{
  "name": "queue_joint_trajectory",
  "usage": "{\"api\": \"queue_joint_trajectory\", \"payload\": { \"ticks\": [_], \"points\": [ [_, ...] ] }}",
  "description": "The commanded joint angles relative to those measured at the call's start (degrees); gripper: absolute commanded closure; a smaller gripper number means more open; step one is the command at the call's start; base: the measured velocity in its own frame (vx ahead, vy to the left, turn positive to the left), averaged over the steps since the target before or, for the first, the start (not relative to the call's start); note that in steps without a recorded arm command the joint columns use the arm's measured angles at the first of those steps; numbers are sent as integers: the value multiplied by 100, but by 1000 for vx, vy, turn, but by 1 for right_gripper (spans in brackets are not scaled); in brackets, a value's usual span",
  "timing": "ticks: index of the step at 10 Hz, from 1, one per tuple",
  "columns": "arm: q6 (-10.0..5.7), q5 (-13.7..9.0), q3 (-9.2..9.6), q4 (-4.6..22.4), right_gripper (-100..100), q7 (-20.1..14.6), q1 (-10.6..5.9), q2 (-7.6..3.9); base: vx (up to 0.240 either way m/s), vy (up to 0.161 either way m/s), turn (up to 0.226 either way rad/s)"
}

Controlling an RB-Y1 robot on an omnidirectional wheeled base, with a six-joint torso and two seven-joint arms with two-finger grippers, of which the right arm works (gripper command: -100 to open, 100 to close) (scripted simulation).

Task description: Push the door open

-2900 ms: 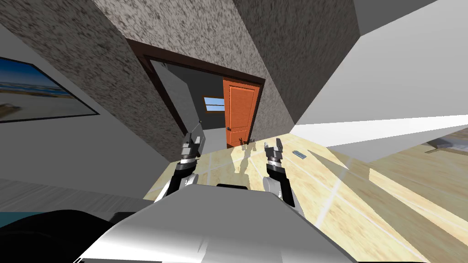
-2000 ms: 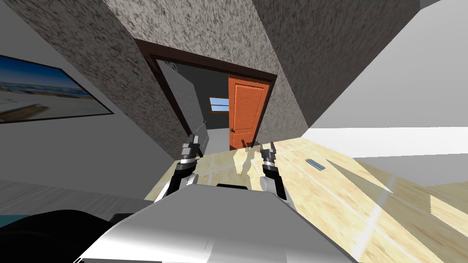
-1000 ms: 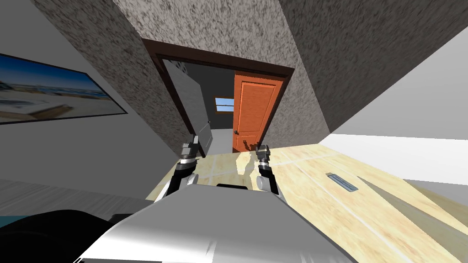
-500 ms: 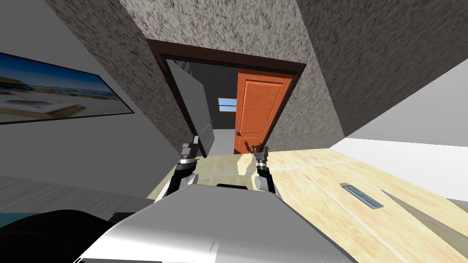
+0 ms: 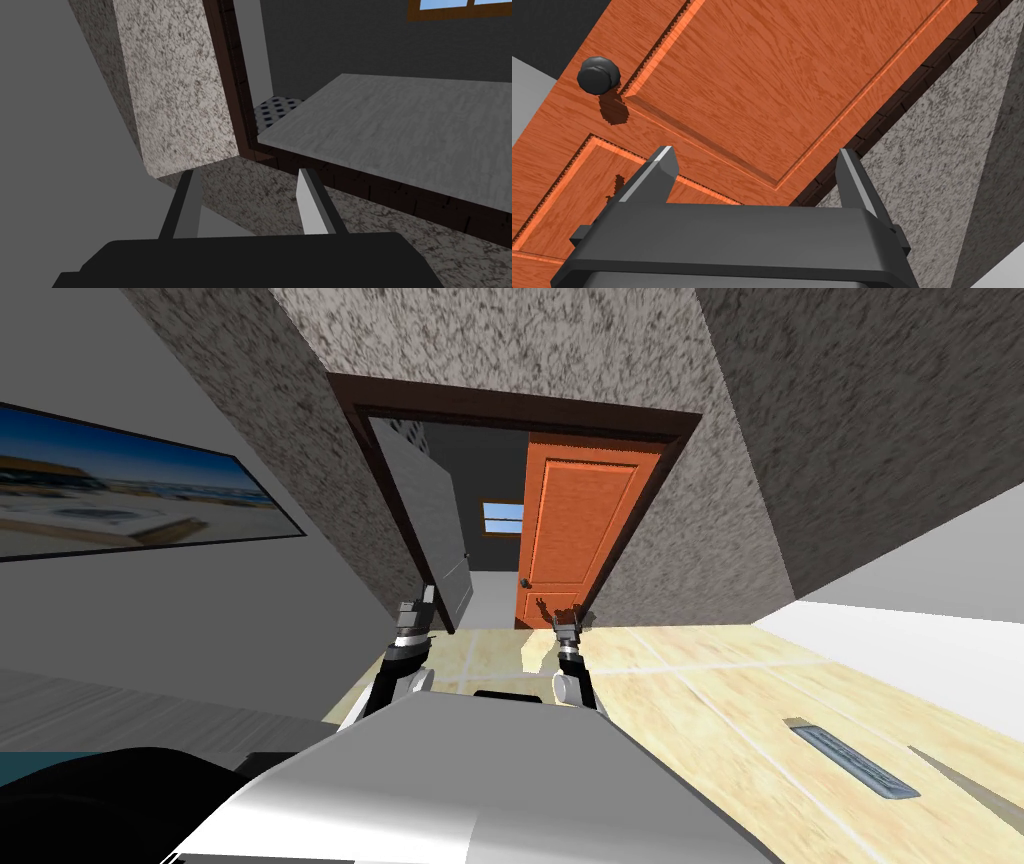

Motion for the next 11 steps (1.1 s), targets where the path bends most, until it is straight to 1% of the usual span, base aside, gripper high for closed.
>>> {"api": "queue_joint_trajectory", "payload": {
  "ticks": [1, 9, 10, 11],
  "points": [
    [-75, -90, 37, 204, -100, -169, -65, -5, 96, -21, 99],
    [-451, -511, 228, 1270, -100, -930, -417, 47, 98, -21, 102],
    [-497, -563, 252, 1401, -100, -1023, -460, 58, 96, -41, 182],
    [-497, -563, 252, 1401, -100, -1023, -460, 58, 48, -27, -57]
  ]
}}
